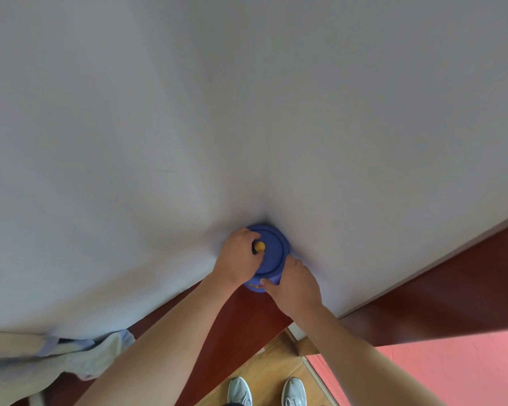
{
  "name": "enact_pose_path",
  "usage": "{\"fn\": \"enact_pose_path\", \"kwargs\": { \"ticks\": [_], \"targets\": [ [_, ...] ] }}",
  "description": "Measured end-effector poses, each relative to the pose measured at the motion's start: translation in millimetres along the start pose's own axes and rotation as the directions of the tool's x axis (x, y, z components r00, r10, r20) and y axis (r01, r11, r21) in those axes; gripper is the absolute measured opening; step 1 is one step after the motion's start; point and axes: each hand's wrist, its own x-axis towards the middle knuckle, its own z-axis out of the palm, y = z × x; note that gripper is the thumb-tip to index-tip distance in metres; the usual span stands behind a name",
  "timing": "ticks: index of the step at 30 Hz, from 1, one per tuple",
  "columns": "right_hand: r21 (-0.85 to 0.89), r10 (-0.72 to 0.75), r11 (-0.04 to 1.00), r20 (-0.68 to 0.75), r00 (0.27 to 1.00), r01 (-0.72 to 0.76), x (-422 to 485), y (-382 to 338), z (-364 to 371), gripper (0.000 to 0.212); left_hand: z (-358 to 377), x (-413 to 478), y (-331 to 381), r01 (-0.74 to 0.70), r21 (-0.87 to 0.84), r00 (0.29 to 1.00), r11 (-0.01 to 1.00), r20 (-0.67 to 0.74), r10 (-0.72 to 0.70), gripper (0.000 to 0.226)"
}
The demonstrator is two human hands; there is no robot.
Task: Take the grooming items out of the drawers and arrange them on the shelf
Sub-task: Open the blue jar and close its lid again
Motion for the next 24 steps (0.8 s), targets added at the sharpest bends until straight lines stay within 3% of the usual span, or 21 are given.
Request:
{"fn": "enact_pose_path", "kwargs": {
  "ticks": [5,12,19,24],
  "targets": [
    [0.012,-0.007,1.000,0.002,1.000,0.007,0,0,0,0.057,-8,-8,-4,0.048,-0.001,0.999,0.999,0.014,-0.048,0.039],
    [0.005,-0.025,1.000,0.006,1.000,0.025,0,-1,-2,0.055,-23,-27,-7,0.113,0.045,0.993,0.993,-0.022,-0.112,0.043],
    [-0.106,-0.072,0.991,0.037,0.997,0.076,2,-4,-10,0.060,-38,-60,-10,0.191,0.053,0.978,0.980,-0.096,-0.186,0.043],
    [-0.179,-0.121,0.975,0.074,0.990,0.132,-3,-11,-19,0.071,-45,-89,-10,0.288,0.121,0.957,0.950,-0.069,-0.281,0.057]
  ]
}}
